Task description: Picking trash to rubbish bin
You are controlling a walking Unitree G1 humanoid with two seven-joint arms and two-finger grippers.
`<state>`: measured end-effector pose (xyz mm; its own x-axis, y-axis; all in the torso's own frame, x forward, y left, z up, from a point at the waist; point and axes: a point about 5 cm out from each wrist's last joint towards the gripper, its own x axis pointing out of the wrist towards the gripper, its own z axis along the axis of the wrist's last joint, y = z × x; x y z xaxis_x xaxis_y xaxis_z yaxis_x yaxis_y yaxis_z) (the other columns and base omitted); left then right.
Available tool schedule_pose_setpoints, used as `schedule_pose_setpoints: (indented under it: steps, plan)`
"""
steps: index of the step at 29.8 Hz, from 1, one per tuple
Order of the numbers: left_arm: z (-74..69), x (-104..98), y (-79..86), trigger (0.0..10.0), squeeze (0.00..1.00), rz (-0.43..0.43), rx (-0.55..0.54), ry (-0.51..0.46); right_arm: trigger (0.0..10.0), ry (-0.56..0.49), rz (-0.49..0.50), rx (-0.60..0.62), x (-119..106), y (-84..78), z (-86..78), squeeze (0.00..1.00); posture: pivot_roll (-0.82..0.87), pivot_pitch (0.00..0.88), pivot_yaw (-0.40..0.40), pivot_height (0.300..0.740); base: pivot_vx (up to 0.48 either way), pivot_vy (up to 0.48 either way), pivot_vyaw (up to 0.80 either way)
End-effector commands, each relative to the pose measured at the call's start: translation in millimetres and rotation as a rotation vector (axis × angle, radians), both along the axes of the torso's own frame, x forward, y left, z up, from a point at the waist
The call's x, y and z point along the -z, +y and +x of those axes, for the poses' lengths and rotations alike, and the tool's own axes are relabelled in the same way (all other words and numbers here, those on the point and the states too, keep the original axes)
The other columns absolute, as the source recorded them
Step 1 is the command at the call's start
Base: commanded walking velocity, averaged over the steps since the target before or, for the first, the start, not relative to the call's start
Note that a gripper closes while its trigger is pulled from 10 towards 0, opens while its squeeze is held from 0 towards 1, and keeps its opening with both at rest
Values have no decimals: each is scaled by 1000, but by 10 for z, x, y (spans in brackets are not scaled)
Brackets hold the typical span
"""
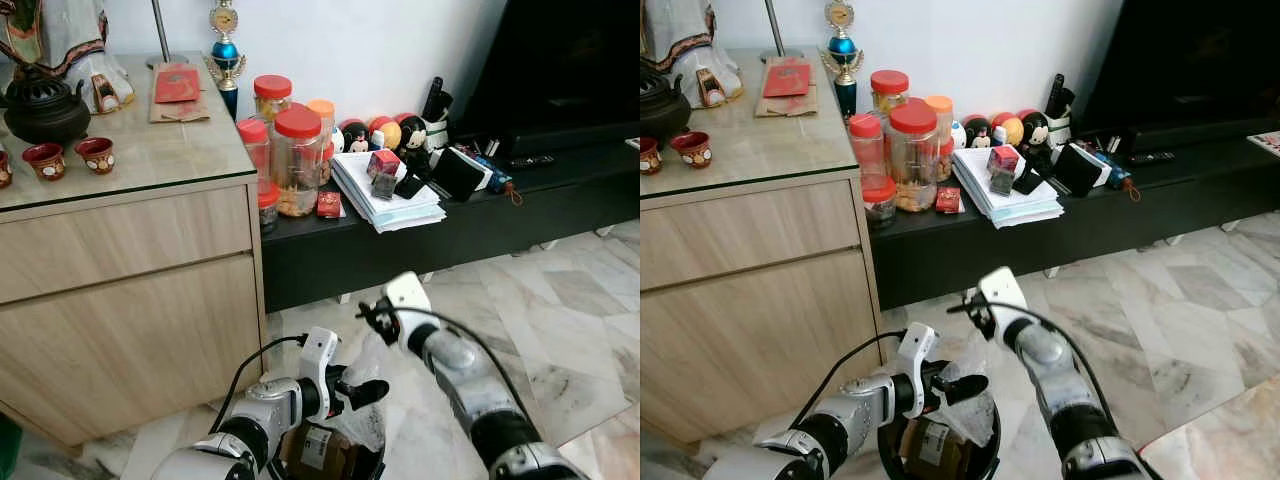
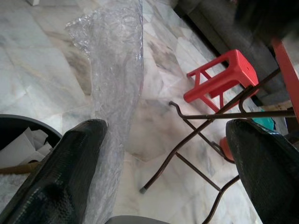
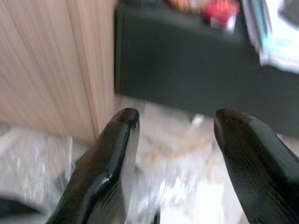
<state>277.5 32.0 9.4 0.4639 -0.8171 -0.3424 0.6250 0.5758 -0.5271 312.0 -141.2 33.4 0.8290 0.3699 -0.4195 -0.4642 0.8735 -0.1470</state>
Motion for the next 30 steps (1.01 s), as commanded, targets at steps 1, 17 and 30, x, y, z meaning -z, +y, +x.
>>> schedule_pose_setpoints:
  steps: [1, 17, 30]
  plan:
    - [-76, -82, -332, 10000, 0, -62, 69, -15, 10000, 17, -19, 17, 29, -55, -12, 0, 119, 19, -109, 740, 0, 0, 0]
    - [-45, -116, -328, 10000, 0, -69, 68, -33, 10000, 107, -189, 38, 341, -248, -222, 0, 125, 18, -112, 740, 0, 0, 0]
    - [-21, -113, -293, 10000, 0, -56, 36, -45, 10000, 91, -220, 66, 333, -327, -206, 0, 125, 18, -112, 740, 0, 0, 0]
